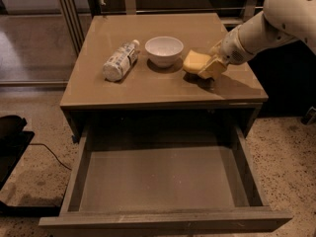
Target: Pick sponge from top drawer and place on counter
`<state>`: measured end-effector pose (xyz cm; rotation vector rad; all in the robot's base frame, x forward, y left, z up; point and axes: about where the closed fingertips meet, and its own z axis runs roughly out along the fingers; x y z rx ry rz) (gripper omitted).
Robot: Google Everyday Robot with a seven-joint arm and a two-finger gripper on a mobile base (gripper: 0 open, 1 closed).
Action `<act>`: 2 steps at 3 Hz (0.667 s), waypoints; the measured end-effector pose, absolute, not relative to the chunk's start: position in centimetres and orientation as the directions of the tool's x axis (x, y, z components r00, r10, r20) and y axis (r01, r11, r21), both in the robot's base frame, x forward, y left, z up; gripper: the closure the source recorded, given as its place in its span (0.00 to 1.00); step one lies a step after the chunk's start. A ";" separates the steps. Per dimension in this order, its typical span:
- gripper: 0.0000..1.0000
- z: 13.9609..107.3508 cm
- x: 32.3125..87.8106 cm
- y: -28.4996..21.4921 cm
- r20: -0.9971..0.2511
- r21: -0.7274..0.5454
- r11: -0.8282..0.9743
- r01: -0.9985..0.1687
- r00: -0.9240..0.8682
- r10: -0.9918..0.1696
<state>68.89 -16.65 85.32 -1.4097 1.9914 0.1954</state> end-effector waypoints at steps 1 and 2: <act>0.00 85.3 68.9 -16.6 -0.602 -0.253 0.402 -0.880 -0.182 -0.778; 0.00 85.3 68.9 -16.6 -0.602 -0.253 0.402 -0.880 -0.182 -0.778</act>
Offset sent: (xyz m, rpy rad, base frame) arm 0.0000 0.0000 0.0000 0.0000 0.0000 0.0000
